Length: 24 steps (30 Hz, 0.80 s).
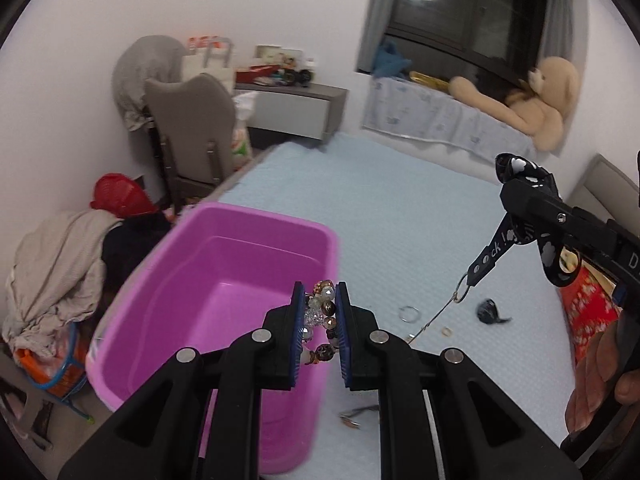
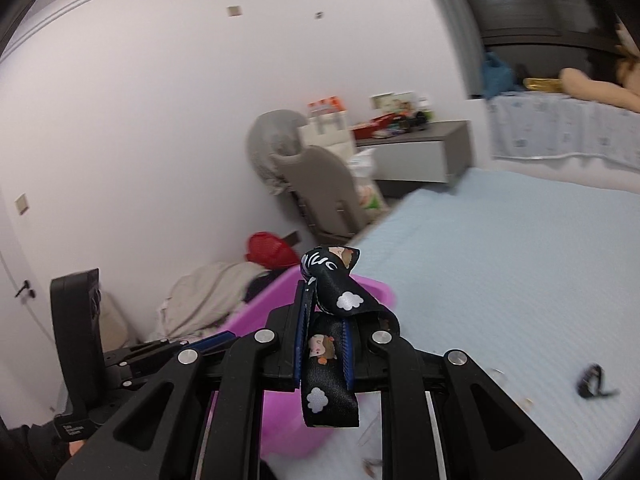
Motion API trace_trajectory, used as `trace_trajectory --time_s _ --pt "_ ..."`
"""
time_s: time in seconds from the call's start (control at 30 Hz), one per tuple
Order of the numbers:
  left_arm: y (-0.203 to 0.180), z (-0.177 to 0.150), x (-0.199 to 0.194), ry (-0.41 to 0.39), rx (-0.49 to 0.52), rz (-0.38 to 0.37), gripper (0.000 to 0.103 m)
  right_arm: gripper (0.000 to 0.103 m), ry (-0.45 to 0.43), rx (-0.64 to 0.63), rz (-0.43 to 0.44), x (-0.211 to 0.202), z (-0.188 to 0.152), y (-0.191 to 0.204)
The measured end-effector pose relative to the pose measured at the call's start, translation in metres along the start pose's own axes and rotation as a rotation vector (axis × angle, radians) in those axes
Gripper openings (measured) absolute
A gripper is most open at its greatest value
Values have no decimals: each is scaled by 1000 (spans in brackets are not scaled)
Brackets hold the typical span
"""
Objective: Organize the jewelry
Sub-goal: 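Carry the bracelet and lanyard in both tools over the pink basin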
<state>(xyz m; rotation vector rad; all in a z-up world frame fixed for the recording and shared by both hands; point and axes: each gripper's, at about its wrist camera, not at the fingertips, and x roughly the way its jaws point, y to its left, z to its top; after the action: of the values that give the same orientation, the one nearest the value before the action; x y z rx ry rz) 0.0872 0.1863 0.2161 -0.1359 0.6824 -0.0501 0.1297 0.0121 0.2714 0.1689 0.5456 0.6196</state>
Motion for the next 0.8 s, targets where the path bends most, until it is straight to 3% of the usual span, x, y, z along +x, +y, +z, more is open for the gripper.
trace_trajectory --time_s 0.3,0.43,0.57,0.8 --pt "75 24 8 -2 -95 113 15 15 16 -65 119 68 56 50" --pt "93 25 18 14 -119 130 15 15 44 -72 138 97 63 58" --pt "106 11 38 70 -144 135 15 15 163 -60 121 147 37 53" --pt "115 -37 101 260 -191 145 15 15 429 -18 7 231 -34 22"
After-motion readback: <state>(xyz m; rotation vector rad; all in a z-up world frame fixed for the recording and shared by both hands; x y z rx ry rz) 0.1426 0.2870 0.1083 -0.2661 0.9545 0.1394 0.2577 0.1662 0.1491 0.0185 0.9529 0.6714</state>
